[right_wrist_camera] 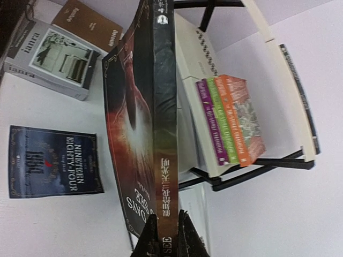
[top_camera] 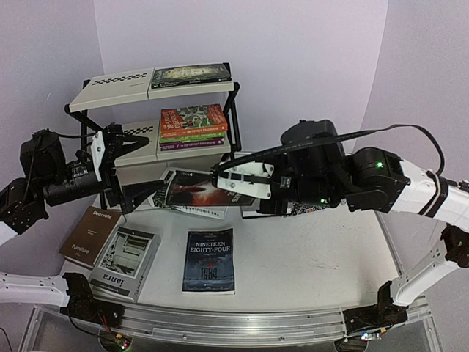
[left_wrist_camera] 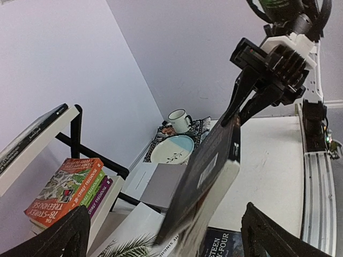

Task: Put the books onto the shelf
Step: Pass from the left arm to the right, then place the book on the book pile on the shelf.

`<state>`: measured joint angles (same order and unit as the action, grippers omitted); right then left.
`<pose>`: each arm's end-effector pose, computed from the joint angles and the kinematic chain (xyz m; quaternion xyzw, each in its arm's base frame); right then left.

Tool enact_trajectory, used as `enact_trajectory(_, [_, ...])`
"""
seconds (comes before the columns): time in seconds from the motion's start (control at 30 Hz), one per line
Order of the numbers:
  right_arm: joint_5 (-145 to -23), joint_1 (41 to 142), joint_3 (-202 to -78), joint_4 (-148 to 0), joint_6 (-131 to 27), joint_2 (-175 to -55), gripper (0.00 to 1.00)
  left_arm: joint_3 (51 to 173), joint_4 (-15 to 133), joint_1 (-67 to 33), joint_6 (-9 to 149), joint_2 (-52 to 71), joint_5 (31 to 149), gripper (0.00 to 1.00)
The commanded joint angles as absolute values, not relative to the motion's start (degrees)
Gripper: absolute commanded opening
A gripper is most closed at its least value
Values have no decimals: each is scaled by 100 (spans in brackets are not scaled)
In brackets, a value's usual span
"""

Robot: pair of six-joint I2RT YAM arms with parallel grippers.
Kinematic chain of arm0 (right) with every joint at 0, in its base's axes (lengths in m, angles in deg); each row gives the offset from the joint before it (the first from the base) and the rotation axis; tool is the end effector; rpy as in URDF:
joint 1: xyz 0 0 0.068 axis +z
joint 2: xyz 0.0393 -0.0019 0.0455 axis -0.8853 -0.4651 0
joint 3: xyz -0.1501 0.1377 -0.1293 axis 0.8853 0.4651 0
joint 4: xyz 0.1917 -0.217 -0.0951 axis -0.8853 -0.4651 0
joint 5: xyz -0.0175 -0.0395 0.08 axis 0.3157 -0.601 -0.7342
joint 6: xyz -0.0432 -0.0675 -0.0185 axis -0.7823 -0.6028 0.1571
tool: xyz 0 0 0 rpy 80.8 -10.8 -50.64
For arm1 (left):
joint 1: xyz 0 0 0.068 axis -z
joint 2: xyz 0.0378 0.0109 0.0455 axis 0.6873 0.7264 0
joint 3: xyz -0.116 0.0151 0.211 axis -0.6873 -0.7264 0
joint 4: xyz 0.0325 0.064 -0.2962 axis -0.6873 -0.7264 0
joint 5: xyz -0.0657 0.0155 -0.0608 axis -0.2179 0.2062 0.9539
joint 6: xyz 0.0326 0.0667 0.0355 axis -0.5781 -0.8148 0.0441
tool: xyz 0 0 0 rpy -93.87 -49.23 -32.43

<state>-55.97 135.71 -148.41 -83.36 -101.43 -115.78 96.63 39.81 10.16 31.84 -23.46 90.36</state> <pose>0.1425 0.3902 0.3944 -0.5667 0.4937 0.0419 0.6583 0.1458 -0.2158 0.3936 0.5028 0.5196 -0.2171 0.6558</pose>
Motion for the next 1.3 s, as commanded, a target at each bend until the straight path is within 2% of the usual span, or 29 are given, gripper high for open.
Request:
enact_trajectory(0.0, [-4660,13588,-15390,-7074,-11066,-11171,0,10042,4235,1024,4269,-2324,8492,100])
enact_trajectory(0.2, [-4453,13585,-15781,-5972,-12077,-11360,0,10271,4323,1020,4839,-2369,7890,100])
enact_trajectory(0.6, [-4834,13460,-18150,-5143,-13832,-12952,0,10533,4446,1017,5334,-2213,6504,100])
enact_trajectory(1.13, [-5961,12433,-20185,-4469,-13803,-14574,0,11498,3841,1020,5696,-1565,5297,100])
enact_trajectory(1.27, [-6218,12171,-20442,-4414,-13677,-14823,0,11652,3839,1021,5662,-1438,4911,96])
